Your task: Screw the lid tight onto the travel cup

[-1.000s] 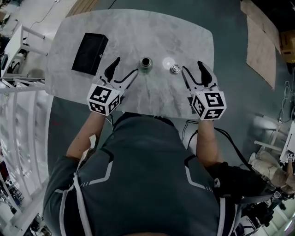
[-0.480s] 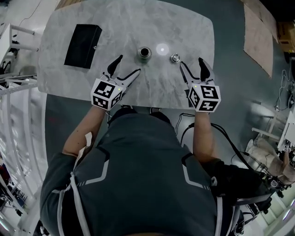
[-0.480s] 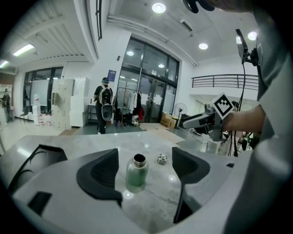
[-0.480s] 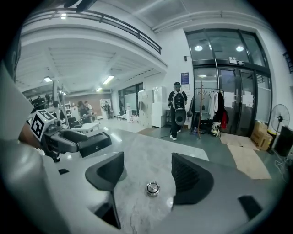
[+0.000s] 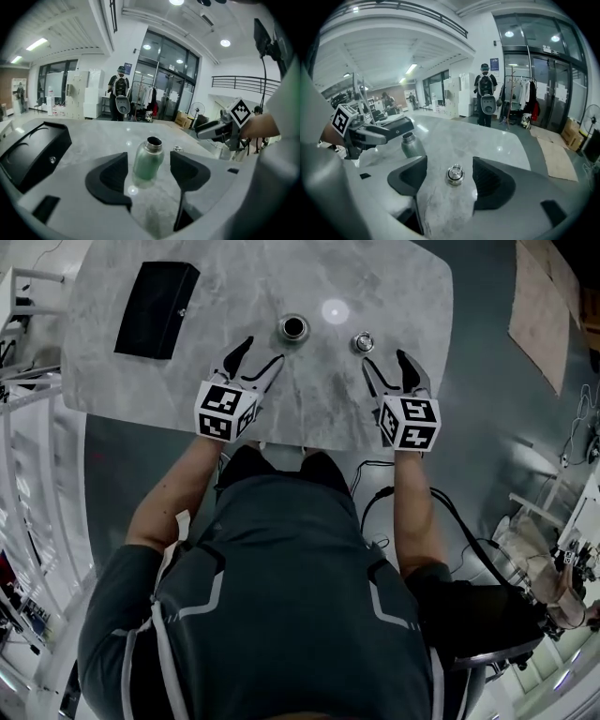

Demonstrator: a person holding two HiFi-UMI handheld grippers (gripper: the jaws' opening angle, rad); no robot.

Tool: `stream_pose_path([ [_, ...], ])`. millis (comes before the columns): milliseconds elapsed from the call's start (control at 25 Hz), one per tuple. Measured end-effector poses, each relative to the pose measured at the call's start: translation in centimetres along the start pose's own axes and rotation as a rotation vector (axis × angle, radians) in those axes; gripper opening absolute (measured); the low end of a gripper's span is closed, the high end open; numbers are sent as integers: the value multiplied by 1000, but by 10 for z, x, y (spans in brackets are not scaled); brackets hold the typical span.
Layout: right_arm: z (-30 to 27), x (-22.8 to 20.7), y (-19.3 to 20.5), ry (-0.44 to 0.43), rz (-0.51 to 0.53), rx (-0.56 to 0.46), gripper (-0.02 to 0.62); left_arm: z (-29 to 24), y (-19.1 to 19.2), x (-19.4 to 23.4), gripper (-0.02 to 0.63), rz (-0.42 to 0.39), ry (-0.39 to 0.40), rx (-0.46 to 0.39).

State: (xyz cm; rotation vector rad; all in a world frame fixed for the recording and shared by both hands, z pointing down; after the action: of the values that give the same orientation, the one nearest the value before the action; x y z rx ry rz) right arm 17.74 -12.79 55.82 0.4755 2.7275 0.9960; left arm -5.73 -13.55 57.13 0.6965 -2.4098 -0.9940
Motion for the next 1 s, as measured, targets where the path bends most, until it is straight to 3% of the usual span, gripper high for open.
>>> stream_pose_path([
  [120, -22, -1, 13, -12, 1, 32, 314, -11, 11, 12, 247, 36, -46, 4],
  [240, -35, -1, 25, -29, -2, 40, 314, -20, 20, 8, 251, -11, -58, 15],
  [320, -42, 1, 31, -43, 3, 40, 314, -26, 25, 4, 308, -43, -54, 15],
  [520, -57, 2, 45, -61, 9, 41, 316, -44, 33, -4, 368, -46, -14, 8],
  [1000, -102, -1, 46, -65, 49, 35, 314, -90, 23, 3, 385, -114, -46, -39],
])
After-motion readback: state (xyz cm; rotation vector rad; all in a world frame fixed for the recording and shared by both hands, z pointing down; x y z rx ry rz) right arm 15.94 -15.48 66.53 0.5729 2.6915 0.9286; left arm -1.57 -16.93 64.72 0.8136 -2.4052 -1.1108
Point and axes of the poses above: the fingertips, and each gripper's own axes: z backward along the fingers, x to its left, y out of its underside, the point moved 2 cm from there along z, backward along the fingers, and after that the axes turned 10 degrees about x, right-handed, at the moved point
